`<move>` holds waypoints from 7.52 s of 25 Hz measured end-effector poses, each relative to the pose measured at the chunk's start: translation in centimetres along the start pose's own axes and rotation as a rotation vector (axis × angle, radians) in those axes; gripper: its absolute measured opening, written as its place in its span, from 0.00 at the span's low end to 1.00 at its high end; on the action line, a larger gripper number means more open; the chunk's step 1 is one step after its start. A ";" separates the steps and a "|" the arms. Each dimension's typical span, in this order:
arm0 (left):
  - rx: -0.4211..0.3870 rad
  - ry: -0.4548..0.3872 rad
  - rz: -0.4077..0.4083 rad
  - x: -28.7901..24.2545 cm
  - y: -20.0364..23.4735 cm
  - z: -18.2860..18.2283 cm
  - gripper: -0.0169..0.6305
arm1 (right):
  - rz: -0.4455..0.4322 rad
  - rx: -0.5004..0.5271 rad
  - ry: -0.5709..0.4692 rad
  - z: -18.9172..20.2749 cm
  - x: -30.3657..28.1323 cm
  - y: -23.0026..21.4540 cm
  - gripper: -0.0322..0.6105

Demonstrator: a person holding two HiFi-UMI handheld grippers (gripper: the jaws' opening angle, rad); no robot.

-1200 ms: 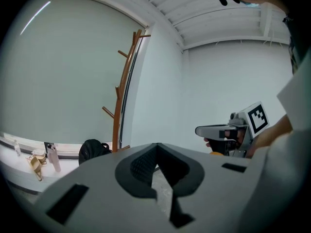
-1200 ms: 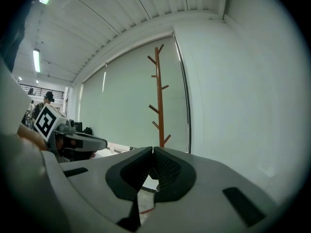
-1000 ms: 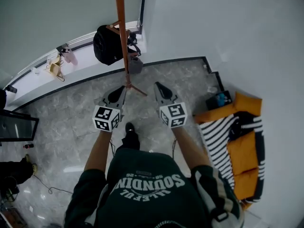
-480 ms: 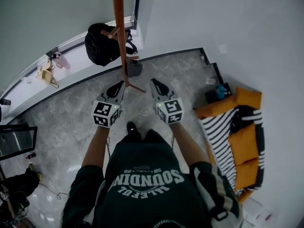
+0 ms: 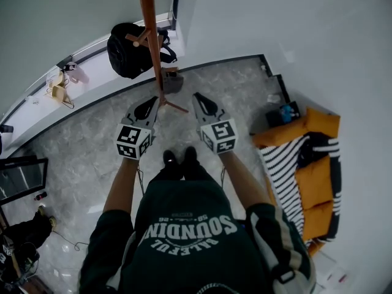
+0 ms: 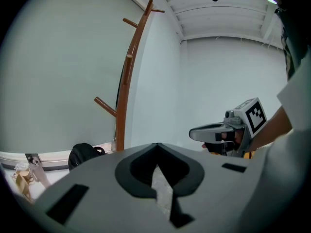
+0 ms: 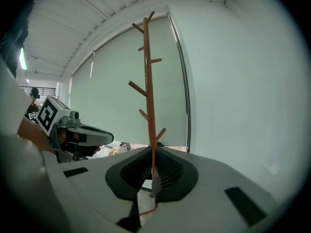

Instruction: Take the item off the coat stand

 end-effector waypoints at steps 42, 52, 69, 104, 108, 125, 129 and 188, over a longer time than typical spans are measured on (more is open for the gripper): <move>0.158 0.151 -0.075 -4.1 -0.5 15.1 0.03 | -0.149 0.017 0.153 13.2 -12.1 -3.2 0.30; 0.154 0.190 -0.110 -2.5 -0.4 17.1 0.03 | -0.154 0.087 0.199 14.7 -16.9 -5.8 0.31; 0.193 0.251 -0.155 0.5 0.2 19.8 0.03 | -0.252 0.323 0.360 15.6 -25.1 -6.3 0.33; 0.154 0.197 -0.113 -2.2 0.7 14.7 0.03 | -0.307 0.372 0.352 10.8 -21.8 -7.5 0.07; 0.141 0.193 -0.104 -2.3 0.3 14.0 0.03 | -0.306 0.371 0.347 10.1 -20.6 -7.7 0.07; 0.108 0.156 -0.064 -4.1 -0.6 9.4 0.03 | -0.281 0.373 0.317 5.5 -15.0 -10.4 0.07; 0.094 0.147 -0.054 -4.4 -0.7 8.0 0.03 | -0.272 0.367 0.303 3.9 -13.4 -11.0 0.07; -0.017 -0.037 -0.083 0.8 -1.2 -2.4 0.03 | -0.040 0.049 -0.002 -3.1 5.2 -9.0 0.07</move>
Point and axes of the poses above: the fingertips, and each gripper's own axes: x backward along the fingers, y to its left, z out of its underside, the point moved 7 cm from there along x, backward along the fingers, and after that the axes turned 1 degree about -y, right-handed, at the moved point
